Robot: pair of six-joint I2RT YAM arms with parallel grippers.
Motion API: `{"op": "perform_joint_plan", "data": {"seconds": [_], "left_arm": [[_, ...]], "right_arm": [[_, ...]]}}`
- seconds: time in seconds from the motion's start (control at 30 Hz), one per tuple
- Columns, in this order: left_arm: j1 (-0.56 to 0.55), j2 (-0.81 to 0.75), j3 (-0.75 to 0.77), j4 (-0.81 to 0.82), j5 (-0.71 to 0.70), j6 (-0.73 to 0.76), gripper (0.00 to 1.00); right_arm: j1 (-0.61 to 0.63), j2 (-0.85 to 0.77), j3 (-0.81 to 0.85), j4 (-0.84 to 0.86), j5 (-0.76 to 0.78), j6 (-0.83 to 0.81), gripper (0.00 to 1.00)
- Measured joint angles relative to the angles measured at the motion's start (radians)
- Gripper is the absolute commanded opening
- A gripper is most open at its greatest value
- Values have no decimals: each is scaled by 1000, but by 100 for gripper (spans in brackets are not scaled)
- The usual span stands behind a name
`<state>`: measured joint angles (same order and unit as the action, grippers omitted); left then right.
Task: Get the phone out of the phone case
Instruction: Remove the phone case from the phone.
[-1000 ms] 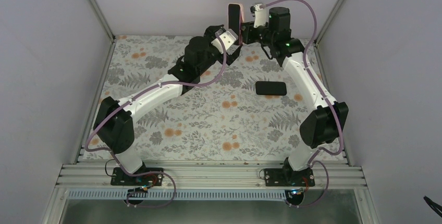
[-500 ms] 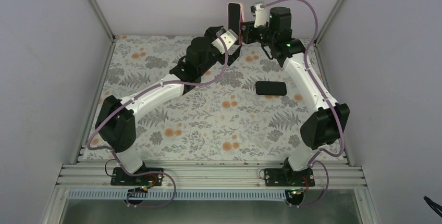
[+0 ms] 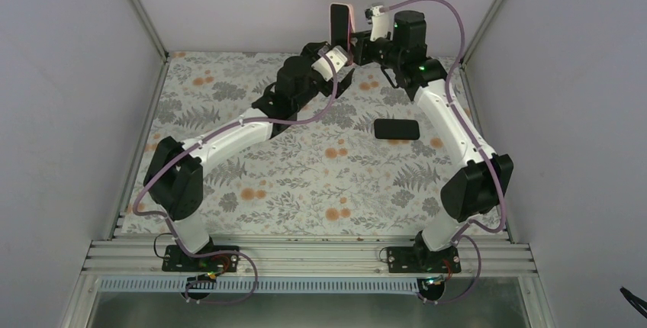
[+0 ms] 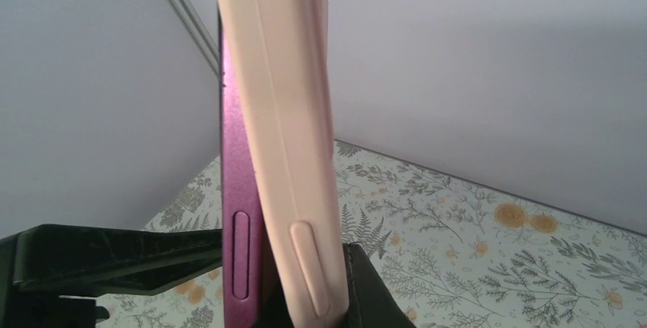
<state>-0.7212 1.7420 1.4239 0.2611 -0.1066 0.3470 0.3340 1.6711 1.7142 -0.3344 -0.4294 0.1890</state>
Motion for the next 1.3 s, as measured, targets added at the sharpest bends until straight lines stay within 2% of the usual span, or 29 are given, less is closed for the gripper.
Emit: {"op": "perform_joint_plan", "data": {"seconds": [0.3,0.63,0.83,0.93,1.0,1.17,1.3], "left_arm": [[3,-43,-13,-1,48,-16,98],[7,-37,-8,-1,2,-10,96],[-1,-29,-3,2,-37,-16,85],[-16,-15,5,17,-95,-3,84],[-23,-8,5,44,-134,12,84],[-39,-4,-40,166,-230,94,71],[-41,-3,-86,264,-299,193,66]], "right_arm": [[0,0,-10,2,0,0,3],[2,-2,-10,4,-2,0,3],[2,-5,-22,32,0,0,3],[2,-5,-28,59,3,0,3],[2,-5,-31,75,7,0,3],[4,-8,-57,146,-1,3,3],[6,-8,-71,166,-8,15,3]]}}
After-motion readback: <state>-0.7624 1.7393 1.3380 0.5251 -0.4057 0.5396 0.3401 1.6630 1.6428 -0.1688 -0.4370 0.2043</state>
